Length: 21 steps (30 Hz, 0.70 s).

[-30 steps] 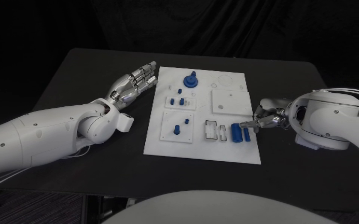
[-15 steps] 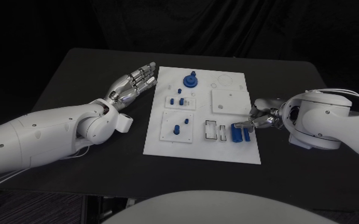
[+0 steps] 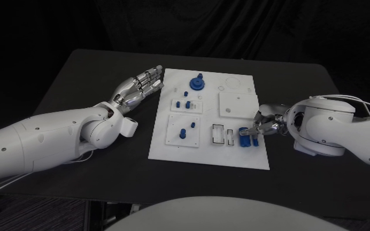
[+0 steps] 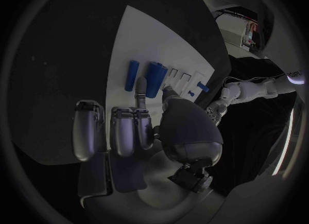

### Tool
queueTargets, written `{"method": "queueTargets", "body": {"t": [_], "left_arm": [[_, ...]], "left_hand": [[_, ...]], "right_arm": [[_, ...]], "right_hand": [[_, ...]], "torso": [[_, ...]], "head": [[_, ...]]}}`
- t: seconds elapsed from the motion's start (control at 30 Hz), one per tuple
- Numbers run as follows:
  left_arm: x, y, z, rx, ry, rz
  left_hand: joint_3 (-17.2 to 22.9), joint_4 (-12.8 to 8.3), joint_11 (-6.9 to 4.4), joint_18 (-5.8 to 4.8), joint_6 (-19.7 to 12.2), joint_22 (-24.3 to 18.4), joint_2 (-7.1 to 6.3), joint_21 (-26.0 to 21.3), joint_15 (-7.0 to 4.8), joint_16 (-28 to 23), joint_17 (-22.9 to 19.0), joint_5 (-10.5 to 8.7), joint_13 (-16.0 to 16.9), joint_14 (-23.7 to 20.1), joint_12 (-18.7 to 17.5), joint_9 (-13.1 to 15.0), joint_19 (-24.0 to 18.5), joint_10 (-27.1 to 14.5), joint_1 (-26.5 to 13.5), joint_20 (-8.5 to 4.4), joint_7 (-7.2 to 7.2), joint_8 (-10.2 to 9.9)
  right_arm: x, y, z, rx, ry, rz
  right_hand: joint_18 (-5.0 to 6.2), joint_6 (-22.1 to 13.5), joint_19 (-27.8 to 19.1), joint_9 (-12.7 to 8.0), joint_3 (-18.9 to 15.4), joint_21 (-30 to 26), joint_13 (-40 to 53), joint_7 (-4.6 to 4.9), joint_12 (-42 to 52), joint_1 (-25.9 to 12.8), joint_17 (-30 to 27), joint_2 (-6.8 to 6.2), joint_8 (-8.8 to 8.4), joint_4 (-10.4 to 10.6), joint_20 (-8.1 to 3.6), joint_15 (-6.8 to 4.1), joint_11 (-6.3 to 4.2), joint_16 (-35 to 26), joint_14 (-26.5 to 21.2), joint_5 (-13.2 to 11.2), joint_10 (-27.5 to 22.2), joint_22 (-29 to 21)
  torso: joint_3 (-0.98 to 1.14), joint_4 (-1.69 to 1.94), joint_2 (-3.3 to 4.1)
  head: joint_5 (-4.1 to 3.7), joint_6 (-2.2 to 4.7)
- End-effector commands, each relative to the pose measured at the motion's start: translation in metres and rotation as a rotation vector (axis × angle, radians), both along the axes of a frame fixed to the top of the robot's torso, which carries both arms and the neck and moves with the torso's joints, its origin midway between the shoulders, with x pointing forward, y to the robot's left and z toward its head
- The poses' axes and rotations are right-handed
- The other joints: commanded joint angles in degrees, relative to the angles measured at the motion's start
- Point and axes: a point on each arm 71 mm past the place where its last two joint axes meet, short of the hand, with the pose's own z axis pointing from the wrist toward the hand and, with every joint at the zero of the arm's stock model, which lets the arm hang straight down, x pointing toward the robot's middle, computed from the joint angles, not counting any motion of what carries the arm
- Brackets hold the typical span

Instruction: Assemble the parts on the task board

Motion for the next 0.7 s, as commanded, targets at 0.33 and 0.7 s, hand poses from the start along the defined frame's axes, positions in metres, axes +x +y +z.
{"method": "queueTargets", "body": {"t": [0.33,0.7], "left_arm": [[-0.002,-0.002,0.005,-0.058,-0.063,-0.025],[-0.002,-0.003,0.004,-0.06,-0.053,-0.034]], "left_hand": [[0.01,-0.42,0.37,1.08,0.47,0.21,0.05,0.45,0.43,0.01,0.08,0.39,0.14,-0.07,0.06,0.14,0.39,0.58,0.86,0.47,0.88,0.39],[0.1,-0.53,0.73,1.09,1.14,0.41,0.12,0.64,0.54,0.03,0.09,0.38,0.19,-0.03,0.1,0.22,0.66,0.94,0.9,0.64,1.69,0.5]], "right_arm": [[0.003,0.006,-0.006,-0.002,0.002,0.012],[0.006,0.009,-0.015,-0.035,0.043,0.031]], "right_hand": [[-0.89,-0.34,3.04,0.28,-0.08,0.1,15.08,0.11,0.14,1.1,11.1,0.03,-0.5,-0.74,-0.07,-0.09,0.04,-0.13,5.18,-0.02,5.98,12.73],[-1.09,-0.99,3.38,0.13,-0.74,1.04,15.08,0.39,0.14,0.64,10.55,-0.07,-1.54,-0.34,0.0,0.0,0.25,-0.38,5.08,-0.03,5.98,12.99]], "torso": [[-0.02,0.06,0.0],[0.01,-0.02,-0.07]], "head": [[-0.07,0.0],[0.25,0.0]]}}
